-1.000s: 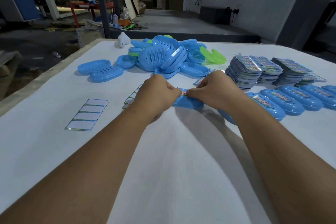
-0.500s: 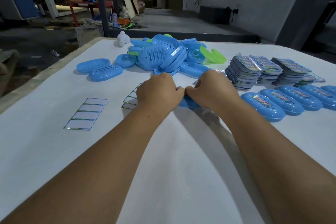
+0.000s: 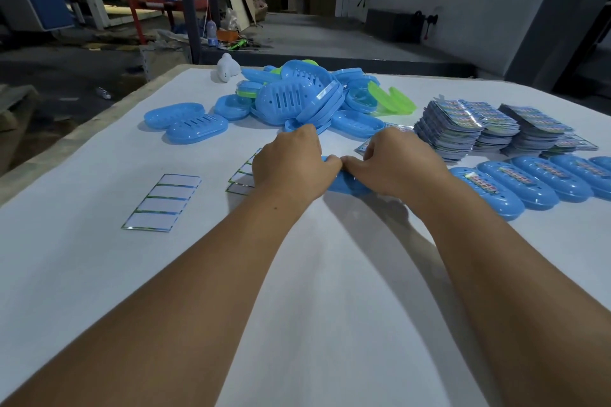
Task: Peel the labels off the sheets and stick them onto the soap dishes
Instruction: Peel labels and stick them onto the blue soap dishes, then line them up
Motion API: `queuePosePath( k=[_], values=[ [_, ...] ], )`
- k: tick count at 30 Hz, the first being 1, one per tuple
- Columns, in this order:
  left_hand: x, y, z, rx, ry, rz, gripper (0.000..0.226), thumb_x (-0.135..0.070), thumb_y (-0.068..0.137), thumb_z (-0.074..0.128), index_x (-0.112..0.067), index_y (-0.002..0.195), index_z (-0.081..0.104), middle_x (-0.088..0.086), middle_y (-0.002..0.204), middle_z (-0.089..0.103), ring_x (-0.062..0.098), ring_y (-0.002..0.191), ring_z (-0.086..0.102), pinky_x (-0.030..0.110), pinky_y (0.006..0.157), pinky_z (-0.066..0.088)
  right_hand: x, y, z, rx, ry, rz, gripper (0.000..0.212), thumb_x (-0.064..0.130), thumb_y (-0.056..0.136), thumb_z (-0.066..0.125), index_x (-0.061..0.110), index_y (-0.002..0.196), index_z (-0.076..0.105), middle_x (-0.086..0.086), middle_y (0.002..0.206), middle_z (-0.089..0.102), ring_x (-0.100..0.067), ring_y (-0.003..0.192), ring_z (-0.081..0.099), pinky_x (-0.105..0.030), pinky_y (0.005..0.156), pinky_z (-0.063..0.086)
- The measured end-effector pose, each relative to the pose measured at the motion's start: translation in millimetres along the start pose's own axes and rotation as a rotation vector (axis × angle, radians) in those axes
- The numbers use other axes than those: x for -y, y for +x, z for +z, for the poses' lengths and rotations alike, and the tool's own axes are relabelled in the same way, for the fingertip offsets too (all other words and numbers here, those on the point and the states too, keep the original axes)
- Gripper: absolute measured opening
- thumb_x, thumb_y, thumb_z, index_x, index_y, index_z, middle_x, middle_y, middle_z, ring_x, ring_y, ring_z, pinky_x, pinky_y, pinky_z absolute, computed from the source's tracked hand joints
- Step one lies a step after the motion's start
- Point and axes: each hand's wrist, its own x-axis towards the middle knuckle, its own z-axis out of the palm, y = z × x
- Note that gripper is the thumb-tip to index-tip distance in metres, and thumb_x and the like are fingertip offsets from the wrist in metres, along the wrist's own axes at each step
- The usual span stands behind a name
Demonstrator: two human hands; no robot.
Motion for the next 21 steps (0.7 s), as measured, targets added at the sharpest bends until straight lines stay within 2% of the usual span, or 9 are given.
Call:
queuePosePath(
  k=[2, 5, 7, 9, 11, 13, 16, 18, 21],
  values=[
    [2, 0, 0, -0.001, -0.007, -0.011, 0.029, -0.051, 0.081, 0.062, -0.024, 0.092, 0.054, -0.006, 0.079, 0.052, 0.025, 0.078, 0.052, 0.032, 0.065, 0.034, -1, -1, 0, 0.005, 0.018, -0.034, 0.043, 0.055, 0.084, 0.064, 0.018, 0.065, 0.051, 0.002, 0.067, 0.055, -0.027, 0.074, 0.056, -0.030, 0.056, 0.035],
    [4, 2, -1, -0.019, -0.028, -0.034, 0.026, -0.050, 0.085, 0.060, -0.026, 0.091, 0.051, -0.008, 0.076, 0.048, 0.024, 0.077, 0.052, 0.032, 0.065, 0.033, 0, -3, -1, -0.011, 0.130, -0.159, 0.027, 0.050, 0.088, 0.068, 0.025, 0.096, 0.061, 0.006, 0.096, 0.063, -0.020, 0.093, 0.058, -0.034, 0.077, 0.046],
    [6, 3, -3, -0.051, -0.069, -0.053, 0.023, -0.048, 0.088, 0.057, -0.027, 0.092, 0.049, -0.006, 0.082, 0.054, 0.025, 0.077, 0.052, 0.032, 0.065, 0.034, 4, -7, -1, 0.027, 0.249, -0.250, 0.034, 0.046, 0.089, 0.069, 0.026, 0.116, 0.065, 0.008, 0.108, 0.066, -0.015, 0.100, 0.060, -0.030, 0.083, 0.045],
    [9, 5, -6, -0.085, -0.106, -0.068, 0.020, -0.045, 0.090, 0.056, -0.027, 0.094, 0.049, -0.004, 0.083, 0.057, 0.025, 0.076, 0.053, 0.032, 0.065, 0.036, 9, -12, 0, 0.103, 0.286, -0.334, 0.042, 0.048, 0.085, 0.069, 0.032, 0.123, 0.066, 0.013, 0.111, 0.067, -0.012, 0.103, 0.061, -0.028, 0.081, 0.044],
    [11, 6, -7, -0.107, -0.112, -0.071, 0.019, -0.043, 0.091, 0.055, -0.026, 0.096, 0.049, -0.004, 0.081, 0.058, 0.024, 0.074, 0.054, 0.032, 0.064, 0.035, 12, -15, 1, 0.137, 0.237, -0.396, 0.043, 0.053, 0.082, 0.068, 0.039, 0.122, 0.066, 0.014, 0.100, 0.063, -0.014, 0.096, 0.060, -0.029, 0.075, 0.043],
    [13, 6, -7, -0.112, -0.108, -0.073, 0.019, -0.043, 0.092, 0.055, -0.026, 0.097, 0.048, -0.004, 0.080, 0.058, 0.023, 0.073, 0.054, 0.032, 0.063, 0.035, 14, -16, -1, 0.133, 0.139, -0.397, 0.048, 0.060, 0.080, 0.065, 0.041, 0.124, 0.065, 0.010, 0.098, 0.060, -0.018, 0.095, 0.059, -0.032, 0.077, 0.047],
    [13, 6, -7, -0.107, -0.089, -0.065, 0.020, -0.044, 0.092, 0.056, -0.026, 0.098, 0.047, -0.005, 0.080, 0.058, 0.022, 0.073, 0.055, 0.031, 0.061, 0.034, 16, -19, -5, 0.149, -0.039, -0.278, 0.057, 0.075, 0.075, 0.058, 0.039, 0.118, 0.064, 0.008, 0.100, 0.056, -0.021, 0.100, 0.058, -0.038, 0.082, 0.050],
    [13, 6, -5, -0.100, -0.080, -0.061, 0.021, -0.045, 0.092, 0.057, -0.027, 0.099, 0.046, -0.005, 0.081, 0.058, 0.021, 0.073, 0.056, 0.031, 0.061, 0.036, 13, -19, -6, 0.139, -0.137, -0.193, 0.058, 0.081, 0.072, 0.054, 0.032, 0.102, 0.063, 0.006, 0.098, 0.057, -0.023, 0.096, 0.058, -0.035, 0.071, 0.045],
    [14, 6, -2, -0.098, -0.073, -0.052, 0.022, -0.045, 0.092, 0.057, -0.027, 0.100, 0.047, -0.004, 0.083, 0.059, 0.024, 0.076, 0.057, 0.032, 0.064, 0.039, 8, -19, -9, 0.121, -0.168, -0.147, 0.057, 0.076, 0.072, 0.057, 0.021, 0.066, 0.048, 0.002, 0.075, 0.052, -0.026, 0.079, 0.054, -0.030, 0.053, 0.029]
  ],
)
